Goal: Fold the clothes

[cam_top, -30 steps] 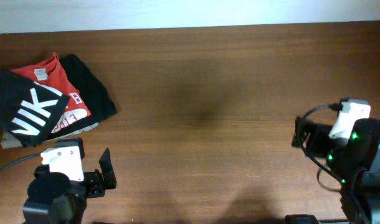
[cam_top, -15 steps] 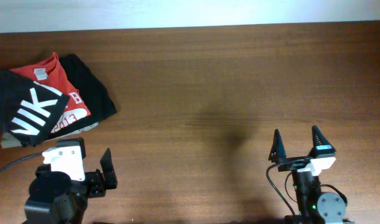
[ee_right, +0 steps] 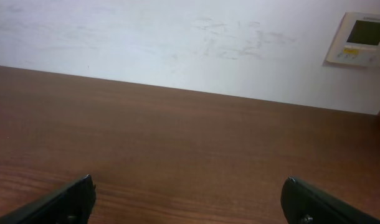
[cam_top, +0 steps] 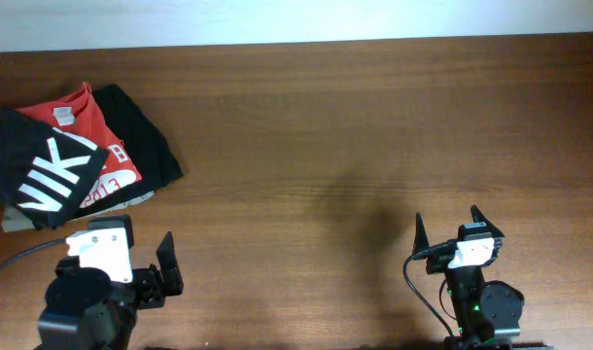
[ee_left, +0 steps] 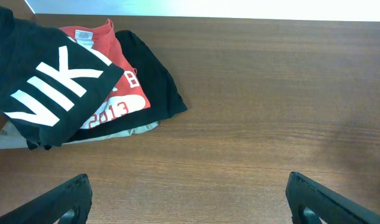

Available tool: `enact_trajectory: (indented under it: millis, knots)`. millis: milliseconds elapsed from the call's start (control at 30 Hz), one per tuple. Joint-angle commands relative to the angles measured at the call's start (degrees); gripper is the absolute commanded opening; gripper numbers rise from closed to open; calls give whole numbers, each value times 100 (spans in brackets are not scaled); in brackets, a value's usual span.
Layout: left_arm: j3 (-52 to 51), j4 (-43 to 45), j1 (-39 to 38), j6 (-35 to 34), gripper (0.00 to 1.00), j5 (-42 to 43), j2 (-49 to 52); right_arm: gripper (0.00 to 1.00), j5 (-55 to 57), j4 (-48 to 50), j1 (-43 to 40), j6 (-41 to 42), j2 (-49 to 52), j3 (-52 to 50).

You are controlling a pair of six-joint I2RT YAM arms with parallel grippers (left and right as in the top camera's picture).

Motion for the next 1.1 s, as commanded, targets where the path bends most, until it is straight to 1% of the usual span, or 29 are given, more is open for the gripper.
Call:
enact_trajectory:
  millis: [0, 67, 133, 167, 200, 233, 300, 333, 400, 467, 500, 533, 600, 633, 667, 700, 1067]
  knots:
    - [-2, 11, 20, -31, 99, 0, -33, 99, 7, -28, 31, -17, -20, -28]
    - [-13, 13, 20, -31, 99, 0, -35, 99, 9, -28, 33, -17, -20, -28]
    - [-197, -20, 22, 61, 99, -199, -63, 99, 7, -28, 31, -17, -20, -28]
    - [-507, 7, 22, 57, 99, -59, -186, 99, 9, -28, 31, -17, -20, -28]
    - [-1054, 372, 22, 57, 99, 46, -444, 99, 9, -28, 31, -17, -20, -28]
    - [-1969, 1137, 22, 57, 99, 249, -981, 99, 9, -28, 31, -17, -20, -28]
    - [-3292, 2468, 22, 57, 99, 286, -1740, 99, 7, -28, 31, -17, -20, -28]
    - [-4100, 3366, 24, 55, 99, 319, -2225, 99, 9, -28, 31, -17, -20, -28]
    - [-4900, 4380, 37, 57, 99, 457, -2715, 99, 7, -31, 31, -17, -20, -28]
    - [-5525, 5495, 37, 61, 99, 455, -2988, 99, 9, -28, 31, -17, -20, -28]
    - [-5842, 6183, 37, 299, 99, 503, -3067, 99, 9, -28, 33, -17, -20, -28]
    - [-6081, 6551, 42, 745, 99, 817, -3167, 99, 9, -28, 31, -17, -20, -28]
    - [-6074, 6529, 160, 1423, 99, 1143, -3191, 99, 9, -28, 33, -17, -20, -28]
    - [-6074, 6413, 240, 1497, 99, 1244, -3191, 99, 9, -28, 31, -17, -20, -28]
    - [-6076, 6004, 422, 1495, 99, 1488, -3191, 99, 9, -28, 31, -17, -20, -28]
    - [-6074, 5858, 498, 1469, 99, 1596, -3191, 99, 9, -31, 31, -17, -20, -28]
    - [-6074, 5862, 511, 1473, 99, 1591, -3189, 99, 7, -31, 31, -17, -20, -28]
